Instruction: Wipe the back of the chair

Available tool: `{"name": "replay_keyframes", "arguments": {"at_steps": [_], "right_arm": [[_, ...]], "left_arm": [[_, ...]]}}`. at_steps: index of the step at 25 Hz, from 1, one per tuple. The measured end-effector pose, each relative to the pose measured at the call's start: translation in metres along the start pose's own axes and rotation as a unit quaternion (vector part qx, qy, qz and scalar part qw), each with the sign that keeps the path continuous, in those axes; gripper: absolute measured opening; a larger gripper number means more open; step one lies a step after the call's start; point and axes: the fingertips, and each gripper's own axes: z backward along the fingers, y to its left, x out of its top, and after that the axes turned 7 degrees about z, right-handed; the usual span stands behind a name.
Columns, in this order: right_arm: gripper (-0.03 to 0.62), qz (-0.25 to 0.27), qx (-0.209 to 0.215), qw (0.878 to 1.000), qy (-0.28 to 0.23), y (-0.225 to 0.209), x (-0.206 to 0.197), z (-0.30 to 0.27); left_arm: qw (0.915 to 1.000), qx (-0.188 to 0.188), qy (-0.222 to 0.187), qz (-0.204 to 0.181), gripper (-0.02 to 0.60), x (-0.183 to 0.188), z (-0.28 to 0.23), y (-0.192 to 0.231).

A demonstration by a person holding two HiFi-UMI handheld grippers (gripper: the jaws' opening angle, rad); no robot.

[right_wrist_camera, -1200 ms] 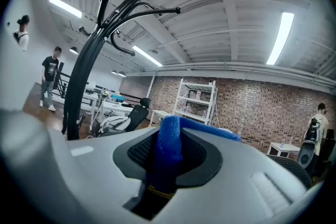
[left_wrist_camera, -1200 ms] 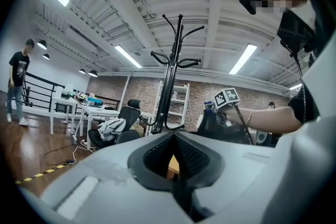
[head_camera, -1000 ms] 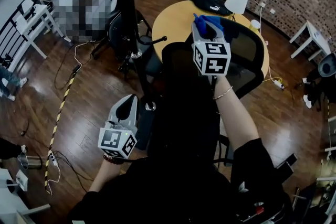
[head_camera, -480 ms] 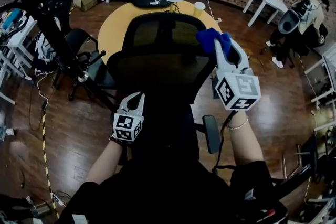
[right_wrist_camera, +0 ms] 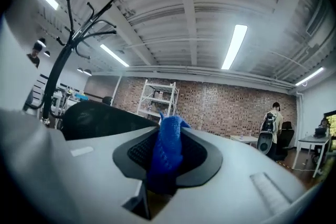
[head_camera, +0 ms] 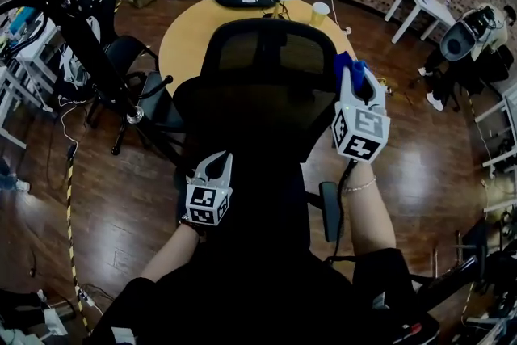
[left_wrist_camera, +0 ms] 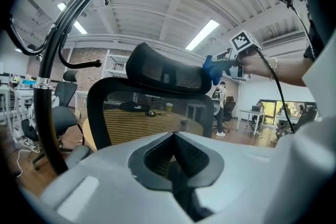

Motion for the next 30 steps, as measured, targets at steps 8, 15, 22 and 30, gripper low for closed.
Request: {"name": "replay_keyframes", "arguments": {"at_steps": [8, 15, 22, 30], "right_arm": [[0.089, 0.023, 0.004, 1.000, 0.018, 0.055, -0.007, -0.035], [0.089, 0.008, 0.081, 0.997, 0.006, 0.126, -0.002, -0.059], [0.089, 0.017, 0.137, 0.990, -0.025, 0.200, 0.018, -0.061], [0.089, -0.003, 0.178, 0.983, -0.050, 0.259, 0.043, -0.054]], "left_arm": [[0.9989, 0.038, -0.020, 0.020, 0.008, 0.010, 0.031, 0.034], [0.9981, 0.050, -0.027, 0.022, 0.008, 0.006, 0.043, 0.050], [0.9959, 0.059, -0.068, 0.015, 0.008, 0.036, 0.065, 0.049], [0.9936, 0.075, -0.080, 0.027, 0.008, 0.046, 0.084, 0.062]]}}
